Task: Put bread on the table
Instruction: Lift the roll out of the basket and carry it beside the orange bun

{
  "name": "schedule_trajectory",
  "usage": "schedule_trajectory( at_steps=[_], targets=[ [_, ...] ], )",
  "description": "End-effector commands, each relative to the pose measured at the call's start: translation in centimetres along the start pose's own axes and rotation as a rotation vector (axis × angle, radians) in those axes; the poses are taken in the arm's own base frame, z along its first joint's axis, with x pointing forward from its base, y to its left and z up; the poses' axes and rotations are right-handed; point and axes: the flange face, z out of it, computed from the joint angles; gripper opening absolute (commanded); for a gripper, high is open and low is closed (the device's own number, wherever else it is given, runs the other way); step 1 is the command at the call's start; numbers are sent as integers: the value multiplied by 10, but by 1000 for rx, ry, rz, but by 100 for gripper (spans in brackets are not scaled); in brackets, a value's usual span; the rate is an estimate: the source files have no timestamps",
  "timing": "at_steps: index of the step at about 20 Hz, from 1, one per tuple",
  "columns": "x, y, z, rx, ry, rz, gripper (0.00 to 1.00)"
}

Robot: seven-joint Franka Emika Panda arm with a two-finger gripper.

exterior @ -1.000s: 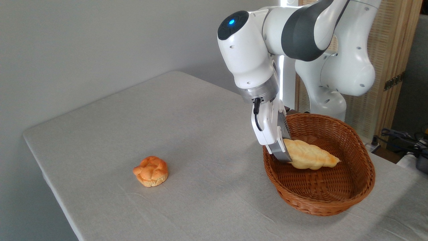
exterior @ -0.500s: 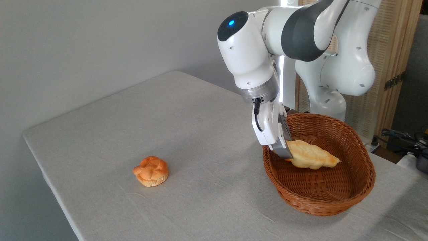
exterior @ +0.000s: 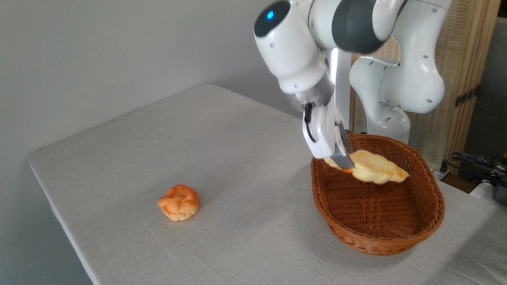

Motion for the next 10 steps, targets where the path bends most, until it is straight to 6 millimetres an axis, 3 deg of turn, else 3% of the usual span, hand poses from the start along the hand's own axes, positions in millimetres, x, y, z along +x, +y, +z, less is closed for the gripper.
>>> schedule_trajectory(
  at_steps=[1, 5, 9, 10],
  targets=[
    [-14, 0, -74, 50, 59, -19, 22],
    [-12, -42, -137, 90, 165, -244, 27],
    [12, -107, -177, 124, 361, -524, 30],
    [26, -125, -184, 149, 384, -577, 30]
  ],
)
